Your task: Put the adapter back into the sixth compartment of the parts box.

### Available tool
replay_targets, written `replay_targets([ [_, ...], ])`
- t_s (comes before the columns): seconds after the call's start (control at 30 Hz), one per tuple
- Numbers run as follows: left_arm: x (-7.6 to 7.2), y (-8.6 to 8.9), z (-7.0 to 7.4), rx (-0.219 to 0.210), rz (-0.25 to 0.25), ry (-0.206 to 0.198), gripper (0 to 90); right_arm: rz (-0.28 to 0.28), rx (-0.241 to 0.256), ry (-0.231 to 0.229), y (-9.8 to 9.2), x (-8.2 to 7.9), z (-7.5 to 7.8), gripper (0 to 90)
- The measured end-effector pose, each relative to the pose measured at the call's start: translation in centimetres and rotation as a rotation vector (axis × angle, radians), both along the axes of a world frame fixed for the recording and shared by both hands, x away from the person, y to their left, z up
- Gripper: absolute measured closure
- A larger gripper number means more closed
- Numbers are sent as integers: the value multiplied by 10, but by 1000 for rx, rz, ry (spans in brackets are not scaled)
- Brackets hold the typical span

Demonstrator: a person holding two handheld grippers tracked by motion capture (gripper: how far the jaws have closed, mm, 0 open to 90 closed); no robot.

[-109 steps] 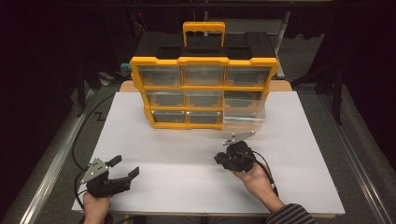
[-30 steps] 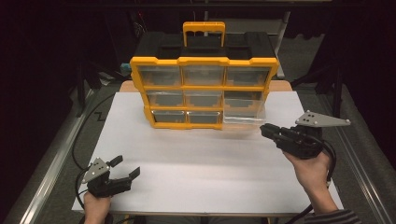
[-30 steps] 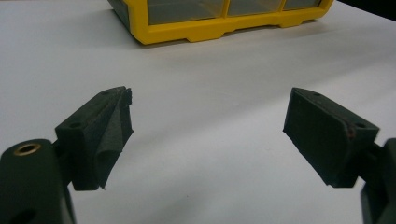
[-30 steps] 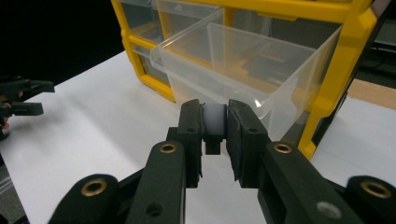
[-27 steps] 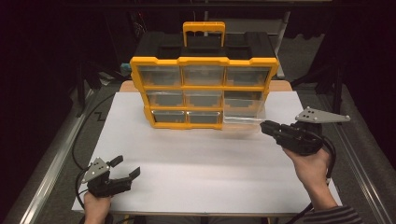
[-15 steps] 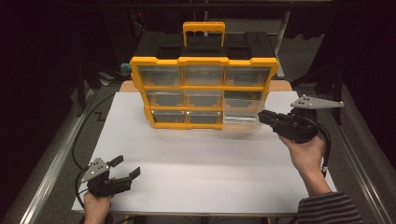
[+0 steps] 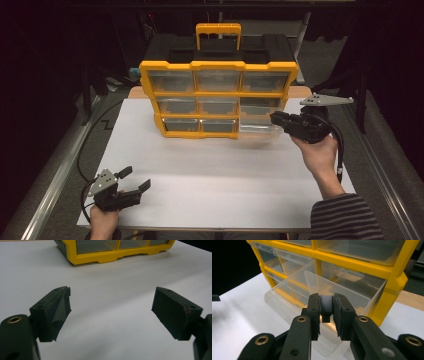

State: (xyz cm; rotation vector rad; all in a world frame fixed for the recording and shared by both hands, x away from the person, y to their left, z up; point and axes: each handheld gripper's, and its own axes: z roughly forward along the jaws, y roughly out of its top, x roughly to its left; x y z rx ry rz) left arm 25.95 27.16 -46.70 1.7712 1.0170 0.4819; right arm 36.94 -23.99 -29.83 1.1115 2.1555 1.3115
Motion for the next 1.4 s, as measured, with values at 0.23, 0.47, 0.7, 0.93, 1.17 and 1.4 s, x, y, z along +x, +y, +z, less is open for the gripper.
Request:
replay_targets([
  [0.23, 0, 0, 0, -11, -2, 6, 166, -3, -20, 15, 6, 7, -2, 723],
  [0.47, 0, 0, 0, -7, 2, 6, 166, -3, -31, -1, 5, 2, -1, 666],
  [0.7, 0, 0, 0, -5, 6, 7, 165, 11, -7, -32, 0, -10, 3, 623],
  [0.93, 0, 0, 0, -9, 9, 5, 165, 26, 3, -54, -5, -23, 3, 599],
  [1.17, 0, 1, 0, -15, 19, 3, 164, 33, 7, -73, -8, -35, -2, 572],
  [1.4, 0, 1, 0, -7, 14, 6, 164, 47, 15, -86, -11, -47, -7, 559],
])
